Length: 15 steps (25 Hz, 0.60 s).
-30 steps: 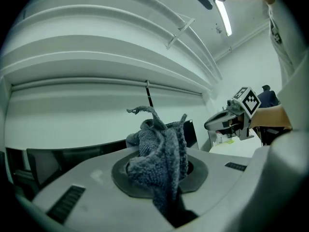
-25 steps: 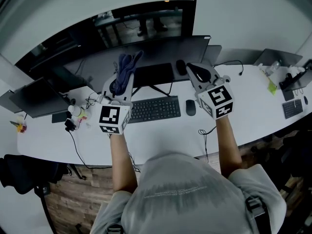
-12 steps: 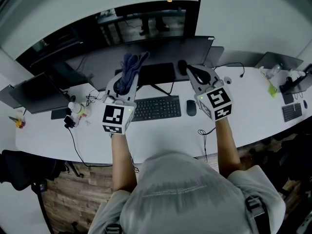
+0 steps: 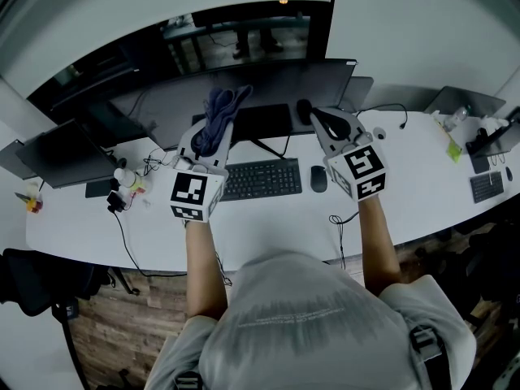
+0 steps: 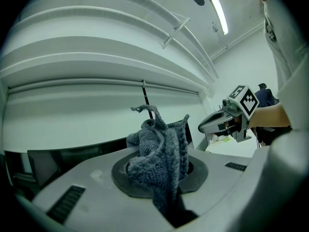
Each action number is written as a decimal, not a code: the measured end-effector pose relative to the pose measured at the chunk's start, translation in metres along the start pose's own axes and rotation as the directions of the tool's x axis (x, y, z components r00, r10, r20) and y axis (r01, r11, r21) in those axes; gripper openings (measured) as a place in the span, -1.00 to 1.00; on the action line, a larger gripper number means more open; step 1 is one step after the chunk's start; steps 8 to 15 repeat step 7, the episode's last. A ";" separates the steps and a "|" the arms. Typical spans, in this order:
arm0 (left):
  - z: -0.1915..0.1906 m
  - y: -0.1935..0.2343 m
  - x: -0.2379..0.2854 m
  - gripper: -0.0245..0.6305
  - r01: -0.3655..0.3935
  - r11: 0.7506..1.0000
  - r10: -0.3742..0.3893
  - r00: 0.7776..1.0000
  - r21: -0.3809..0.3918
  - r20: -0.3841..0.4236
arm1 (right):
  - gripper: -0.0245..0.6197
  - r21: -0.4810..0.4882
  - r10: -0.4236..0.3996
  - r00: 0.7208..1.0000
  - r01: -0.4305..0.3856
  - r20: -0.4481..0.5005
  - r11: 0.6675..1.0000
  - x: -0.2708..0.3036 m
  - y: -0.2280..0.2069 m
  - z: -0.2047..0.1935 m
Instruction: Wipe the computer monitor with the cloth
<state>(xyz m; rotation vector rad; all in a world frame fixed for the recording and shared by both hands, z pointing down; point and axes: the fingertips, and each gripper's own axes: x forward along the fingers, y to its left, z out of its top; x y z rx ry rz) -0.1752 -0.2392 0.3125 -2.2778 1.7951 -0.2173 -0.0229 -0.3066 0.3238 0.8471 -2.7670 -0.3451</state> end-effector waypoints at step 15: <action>-0.002 -0.001 -0.001 -0.77 0.002 1.000 -0.002 1.000 0.000 -0.008 | -0.92 -0.005 0.001 1.000 -0.001 -0.010 1.000 -0.001 0.003 -0.002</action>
